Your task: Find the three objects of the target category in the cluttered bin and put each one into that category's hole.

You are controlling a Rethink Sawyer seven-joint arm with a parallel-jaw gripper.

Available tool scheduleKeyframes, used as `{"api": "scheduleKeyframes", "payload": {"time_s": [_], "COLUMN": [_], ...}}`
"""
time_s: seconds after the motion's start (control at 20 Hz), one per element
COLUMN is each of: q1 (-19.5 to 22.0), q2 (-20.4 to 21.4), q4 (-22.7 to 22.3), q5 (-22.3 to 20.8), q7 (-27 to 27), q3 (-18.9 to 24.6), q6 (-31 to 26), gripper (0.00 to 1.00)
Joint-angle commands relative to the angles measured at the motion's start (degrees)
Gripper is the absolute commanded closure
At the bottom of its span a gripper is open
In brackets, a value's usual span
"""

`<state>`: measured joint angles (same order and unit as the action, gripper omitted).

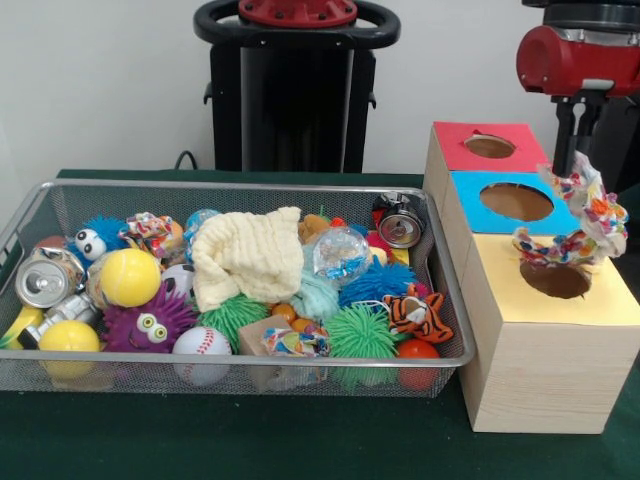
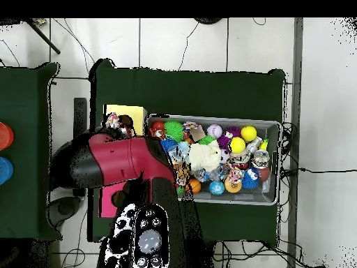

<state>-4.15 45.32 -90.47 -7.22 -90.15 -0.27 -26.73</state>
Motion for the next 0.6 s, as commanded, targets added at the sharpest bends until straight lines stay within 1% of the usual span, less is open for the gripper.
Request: {"api": "scheduleKeyframes", "payload": {"time_s": [0.05, 0.2, 0.25, 0.6], "q1": [2.76, 2.76, 2.67, 2.21], "q2": [-2.64, -3.11, -3.96, -4.70], "q4": [-0.19, 0.06, 0.58, 1.37], "q5": [-0.28, -0.84, -1.45, -1.26], "q7": [-3.34, -3.33, -3.33, -4.46], "q3": [3.76, 3.46, 3.05, 2.39], "q6": [-4.66, -4.58, -4.30, -5.06], "gripper": [1.00, 1.00, 1.00, 1.00]}}
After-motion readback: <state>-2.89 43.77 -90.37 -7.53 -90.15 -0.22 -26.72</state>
